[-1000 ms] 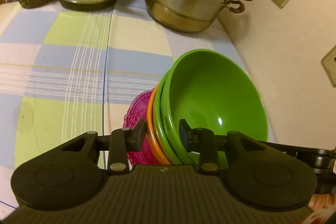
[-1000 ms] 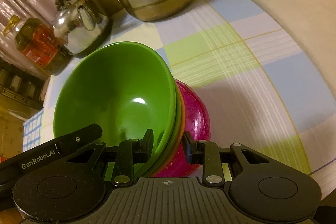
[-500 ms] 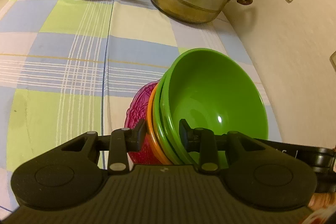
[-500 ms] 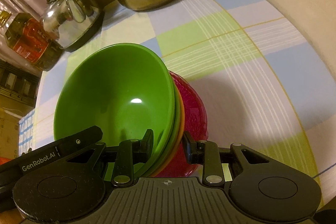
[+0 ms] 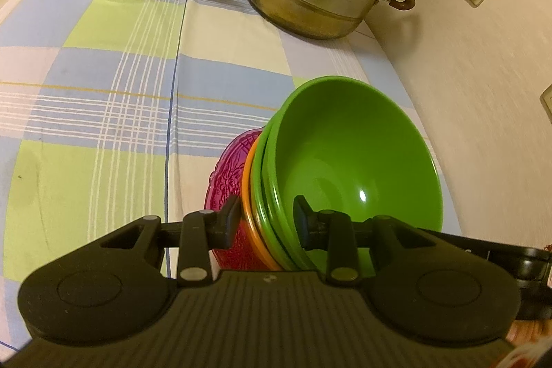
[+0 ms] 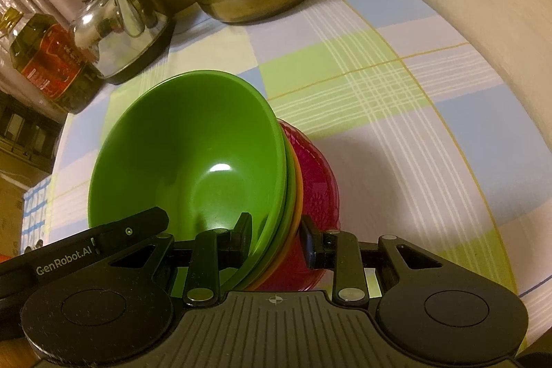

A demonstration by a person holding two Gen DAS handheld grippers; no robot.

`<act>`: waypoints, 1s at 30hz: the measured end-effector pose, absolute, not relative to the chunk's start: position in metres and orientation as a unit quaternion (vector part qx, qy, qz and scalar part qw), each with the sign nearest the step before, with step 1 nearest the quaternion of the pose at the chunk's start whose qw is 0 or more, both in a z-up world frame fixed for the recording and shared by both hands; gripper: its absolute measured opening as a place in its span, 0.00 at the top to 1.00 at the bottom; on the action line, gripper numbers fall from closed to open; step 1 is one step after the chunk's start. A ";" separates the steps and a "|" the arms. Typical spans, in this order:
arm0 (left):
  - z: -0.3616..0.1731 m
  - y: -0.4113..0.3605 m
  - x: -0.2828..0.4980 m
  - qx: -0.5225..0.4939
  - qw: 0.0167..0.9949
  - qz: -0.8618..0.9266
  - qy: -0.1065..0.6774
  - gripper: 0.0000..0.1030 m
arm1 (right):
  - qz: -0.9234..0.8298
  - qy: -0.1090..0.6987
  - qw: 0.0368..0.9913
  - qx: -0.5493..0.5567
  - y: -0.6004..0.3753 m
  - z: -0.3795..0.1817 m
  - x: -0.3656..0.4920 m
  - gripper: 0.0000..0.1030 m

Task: Organize plates and bowls
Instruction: 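Lower the bowl stack onto the pink plates with the left gripper, then open the left gripper and pull it back from the stack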

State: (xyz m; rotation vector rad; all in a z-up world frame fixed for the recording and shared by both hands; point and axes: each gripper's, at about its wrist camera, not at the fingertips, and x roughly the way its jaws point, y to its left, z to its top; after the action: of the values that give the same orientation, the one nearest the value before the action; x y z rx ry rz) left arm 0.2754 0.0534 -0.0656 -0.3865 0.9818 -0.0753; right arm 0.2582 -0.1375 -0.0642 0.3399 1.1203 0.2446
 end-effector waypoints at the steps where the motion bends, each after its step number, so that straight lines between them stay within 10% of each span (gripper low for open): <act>1: -0.065 0.053 0.276 -0.185 0.864 -0.036 0.468 0.72 | 0.116 0.527 0.827 0.160 -0.138 -0.064 0.258 0.71; 15: -0.038 0.057 0.247 -0.171 0.898 -0.030 0.404 0.42 | 0.137 0.471 0.854 0.176 -0.149 -0.036 0.238 0.47; 30: -0.007 0.053 0.150 -0.125 0.926 0.020 0.356 0.41 | 0.159 0.403 0.893 0.122 -0.163 -0.002 0.153 0.47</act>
State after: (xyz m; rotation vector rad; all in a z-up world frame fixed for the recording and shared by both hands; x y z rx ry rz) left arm 0.1498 0.0535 -0.0075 -0.2569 0.7298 0.0411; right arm 0.1529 -0.1630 -0.0023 0.2533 0.8367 0.3290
